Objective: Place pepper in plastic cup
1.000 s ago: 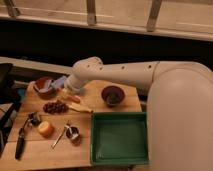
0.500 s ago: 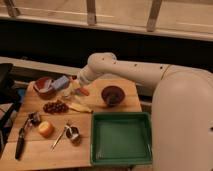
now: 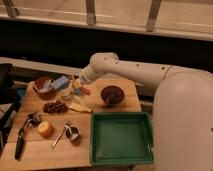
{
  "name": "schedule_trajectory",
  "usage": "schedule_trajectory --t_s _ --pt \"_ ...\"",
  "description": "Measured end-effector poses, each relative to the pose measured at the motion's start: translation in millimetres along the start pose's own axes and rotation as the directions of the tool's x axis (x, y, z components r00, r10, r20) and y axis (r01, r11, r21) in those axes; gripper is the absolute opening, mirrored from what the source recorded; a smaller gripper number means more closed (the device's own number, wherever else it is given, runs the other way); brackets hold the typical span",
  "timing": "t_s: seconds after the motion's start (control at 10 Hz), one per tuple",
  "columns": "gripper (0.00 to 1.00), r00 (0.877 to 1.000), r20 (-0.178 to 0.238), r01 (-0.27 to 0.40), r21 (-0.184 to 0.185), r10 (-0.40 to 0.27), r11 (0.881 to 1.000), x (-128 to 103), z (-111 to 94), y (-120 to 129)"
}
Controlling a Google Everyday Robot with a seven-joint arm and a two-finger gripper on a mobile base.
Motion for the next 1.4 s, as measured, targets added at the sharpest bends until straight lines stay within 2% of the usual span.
schedule_trajectory --t_s 0.1,0.2,0.3,0.4,0.6,0.7,0.9,1.1,1.2,1.4 --pt "0.0 1.0 -0.003 -0.009 0.031 0.009 0.999 0 -1 -1" --pt "0.0 0.999 0.009 -0.034 0.108 0.033 0.994 3 -7 -12" --pt "0.0 0.998 0.025 -0.053 0.145 0.05 0.988 3 -9 -24" --pt "0.0 0.996 0.05 -0.076 0.16 0.069 0.984 -1 -7 -34" --pt "0.0 0.988 0.101 -0.127 0.132 0.114 0.983 -11 -4 -52" --pt "0.0 0.985 0.112 -0.144 0.111 0.132 0.983 -13 -3 -59" --pt "0.0 0.979 0.131 -0.16 0.028 0.155 0.987 -23 5 -68" --pt "0.0 0.974 0.15 -0.164 -0.032 0.167 0.986 -27 11 -74" --pt "0.0 0.971 0.169 -0.158 -0.08 0.17 0.984 -34 20 -73" --pt "0.0 0.964 0.206 -0.145 -0.129 0.169 0.981 -38 34 -70"
